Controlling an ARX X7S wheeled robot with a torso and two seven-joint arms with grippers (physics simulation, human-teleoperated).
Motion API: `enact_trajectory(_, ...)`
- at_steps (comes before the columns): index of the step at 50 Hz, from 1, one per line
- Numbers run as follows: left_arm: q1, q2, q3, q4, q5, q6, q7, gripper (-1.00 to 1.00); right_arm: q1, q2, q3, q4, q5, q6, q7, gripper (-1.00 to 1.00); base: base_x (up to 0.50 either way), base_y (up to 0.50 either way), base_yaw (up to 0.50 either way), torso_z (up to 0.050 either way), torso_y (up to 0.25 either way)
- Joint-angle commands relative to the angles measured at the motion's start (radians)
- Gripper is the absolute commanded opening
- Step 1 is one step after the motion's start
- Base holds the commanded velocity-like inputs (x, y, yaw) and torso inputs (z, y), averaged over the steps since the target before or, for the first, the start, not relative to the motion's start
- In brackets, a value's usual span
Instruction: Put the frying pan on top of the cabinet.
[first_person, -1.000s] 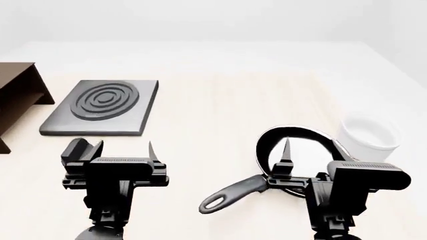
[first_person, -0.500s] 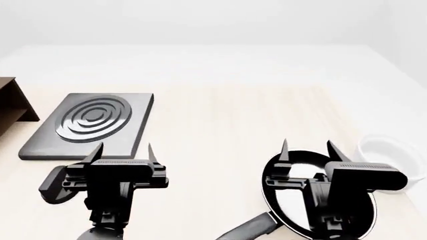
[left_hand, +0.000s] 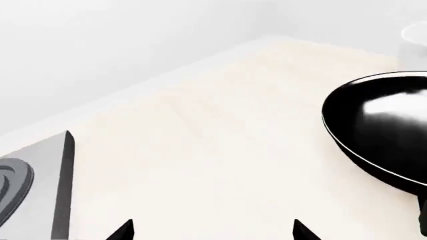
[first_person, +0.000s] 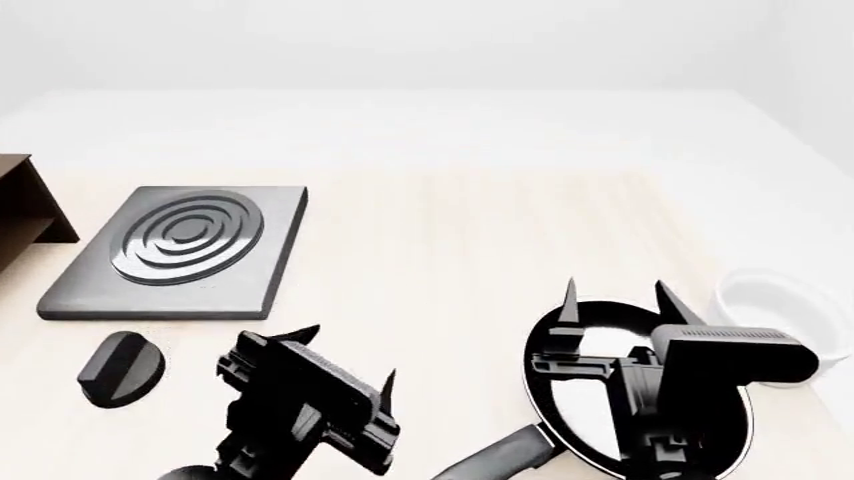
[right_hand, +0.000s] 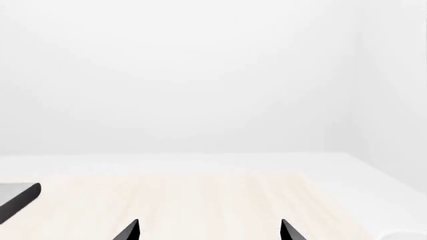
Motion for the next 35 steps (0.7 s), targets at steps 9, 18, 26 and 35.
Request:
enact_trajectory(9, -0.126, -0.058, 0.062, 0.138, -0.182, -0.363, 0.18, 1.0, -0.003, 0.013, -0.008, -0.006, 0.015, -0.009, 0.01, 1.0, 0.0, 0.0, 0.0, 0.0, 0.0)
enact_trajectory(18, -0.195, -0.028, 0.061, 0.142, -0.221, -0.463, 0.19, 1.0, 0.0, 0.015, -0.014, 0.003, 0.017, -0.011, 0.011, 1.0, 0.0, 0.0, 0.0, 0.0, 0.0)
enact_trajectory(26, -0.36, 0.009, 0.111, 0.089, -0.31, -0.624, 0.177, 1.0, 0.0, 0.017, -0.022, 0.004, 0.019, -0.014, 0.013, 1.0, 0.0, 0.0, 0.0, 0.0, 0.0)
enact_trajectory(35, -0.444, -0.003, 0.097, 0.009, -0.634, -0.626, -0.032, 1.0, 0.0, 0.019, -0.029, 0.008, 0.02, -0.017, 0.016, 1.0, 0.0, 0.0, 0.0, 0.0, 0.0)
